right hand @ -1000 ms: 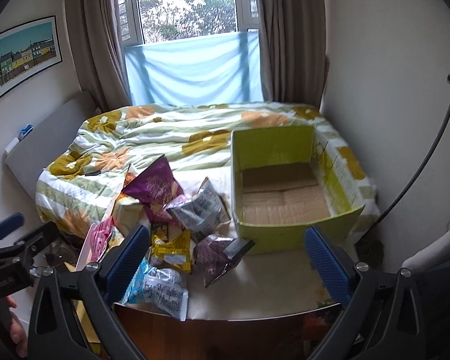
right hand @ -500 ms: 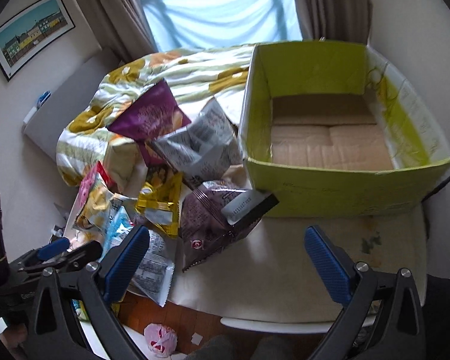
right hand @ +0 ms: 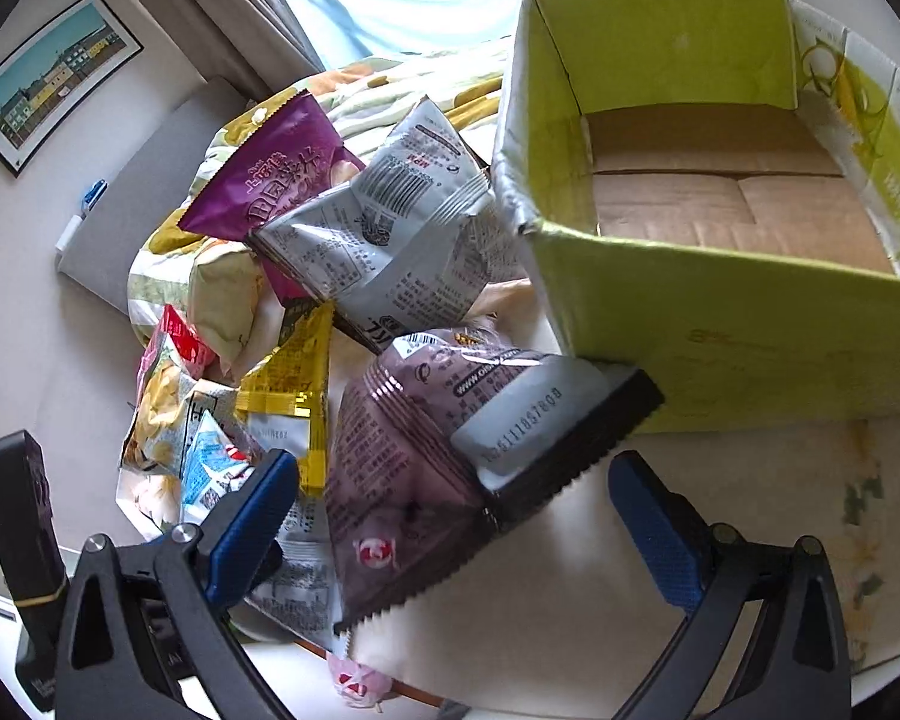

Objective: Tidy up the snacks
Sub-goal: 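Grasp the blue-white snack bag with the left tool while the right tool grasps the dark purple bag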

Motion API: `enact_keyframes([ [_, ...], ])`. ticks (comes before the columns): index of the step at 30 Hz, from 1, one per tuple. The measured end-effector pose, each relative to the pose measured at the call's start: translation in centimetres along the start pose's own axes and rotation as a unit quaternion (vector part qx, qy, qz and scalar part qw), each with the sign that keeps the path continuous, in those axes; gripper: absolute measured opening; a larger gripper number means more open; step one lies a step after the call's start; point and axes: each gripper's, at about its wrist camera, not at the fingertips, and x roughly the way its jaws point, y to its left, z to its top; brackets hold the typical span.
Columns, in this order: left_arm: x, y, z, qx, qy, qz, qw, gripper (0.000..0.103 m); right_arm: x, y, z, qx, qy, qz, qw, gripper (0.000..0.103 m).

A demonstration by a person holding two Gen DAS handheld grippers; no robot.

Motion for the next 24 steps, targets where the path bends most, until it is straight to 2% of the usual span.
enact_keyframes([
  [3, 0.7, -0.1, 0.0, -0.001, 0.005, -0.009, 0.9999, 0.102, 0.4, -0.1, 0.2, 0.01, -0.002, 0.0, 1.0, 0.103],
  [10, 1.0, 0.1, -0.9, 0.003, 0.008, -0.033, 0.9994, 0.078, 1.4, -0.7, 0.5, 0.031, -0.001, 0.007, 1.0, 0.098],
  [13, 1.1, 0.0, -0.9, 0.011, 0.009, -0.036, 0.9993, 0.075, 1.8, -1.0, 0.8, 0.043, 0.0, 0.012, 0.999, 0.097],
  [16, 1.1, -0.1, -0.9, 0.017, 0.01, -0.038, 0.9991, 0.074, 2.1, -1.4, 0.8, 0.052, 0.004, 0.016, 0.999, 0.085],
  [24, -0.3, -0.2, -0.6, 0.033, 0.014, -0.047, 0.9983, 0.071, 1.6, -1.4, 0.2, 0.062, 0.001, 0.005, 0.998, 0.079],
])
